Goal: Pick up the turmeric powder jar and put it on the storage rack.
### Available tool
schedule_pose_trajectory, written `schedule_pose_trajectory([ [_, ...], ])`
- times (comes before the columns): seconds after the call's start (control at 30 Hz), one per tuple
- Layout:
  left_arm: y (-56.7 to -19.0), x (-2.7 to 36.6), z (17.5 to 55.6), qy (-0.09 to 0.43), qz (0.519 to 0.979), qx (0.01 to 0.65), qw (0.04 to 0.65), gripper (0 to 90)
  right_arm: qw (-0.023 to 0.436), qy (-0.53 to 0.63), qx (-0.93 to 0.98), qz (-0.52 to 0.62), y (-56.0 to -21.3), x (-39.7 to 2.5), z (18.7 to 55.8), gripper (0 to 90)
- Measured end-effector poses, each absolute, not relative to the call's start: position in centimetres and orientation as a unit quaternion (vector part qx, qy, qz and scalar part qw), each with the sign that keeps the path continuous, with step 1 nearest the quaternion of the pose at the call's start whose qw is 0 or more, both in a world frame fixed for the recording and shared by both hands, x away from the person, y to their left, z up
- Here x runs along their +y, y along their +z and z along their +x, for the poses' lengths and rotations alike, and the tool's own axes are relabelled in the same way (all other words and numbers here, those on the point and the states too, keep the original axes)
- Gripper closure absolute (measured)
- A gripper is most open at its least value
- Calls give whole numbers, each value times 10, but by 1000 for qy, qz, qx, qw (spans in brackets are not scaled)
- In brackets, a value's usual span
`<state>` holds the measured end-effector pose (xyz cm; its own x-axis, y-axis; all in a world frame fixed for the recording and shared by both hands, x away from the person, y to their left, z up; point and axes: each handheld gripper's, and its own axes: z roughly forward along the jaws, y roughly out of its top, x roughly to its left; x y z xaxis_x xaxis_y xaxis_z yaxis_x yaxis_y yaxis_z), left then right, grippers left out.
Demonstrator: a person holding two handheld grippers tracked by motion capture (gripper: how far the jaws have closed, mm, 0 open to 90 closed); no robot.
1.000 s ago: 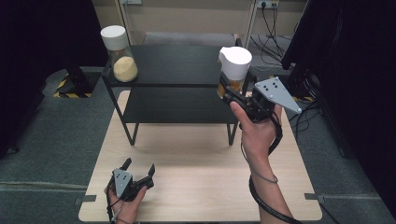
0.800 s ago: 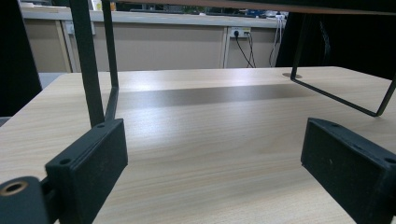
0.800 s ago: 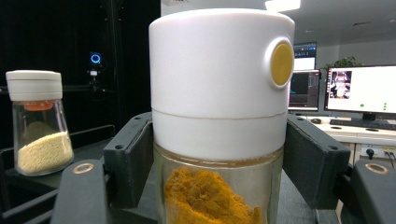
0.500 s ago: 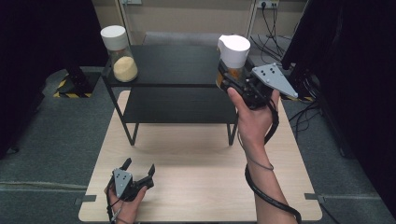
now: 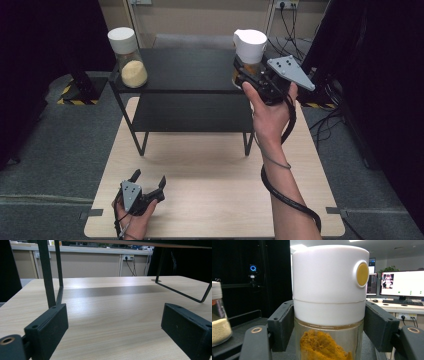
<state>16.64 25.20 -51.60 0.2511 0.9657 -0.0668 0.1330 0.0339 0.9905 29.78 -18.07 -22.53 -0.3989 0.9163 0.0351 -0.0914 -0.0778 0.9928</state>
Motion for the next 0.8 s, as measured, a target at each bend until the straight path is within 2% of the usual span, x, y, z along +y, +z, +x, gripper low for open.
schedule_pose_trajectory([
  [0.8,-516,252,166,387,580,471,540,68,400,604,551,414,-221,-174,336,305],
])
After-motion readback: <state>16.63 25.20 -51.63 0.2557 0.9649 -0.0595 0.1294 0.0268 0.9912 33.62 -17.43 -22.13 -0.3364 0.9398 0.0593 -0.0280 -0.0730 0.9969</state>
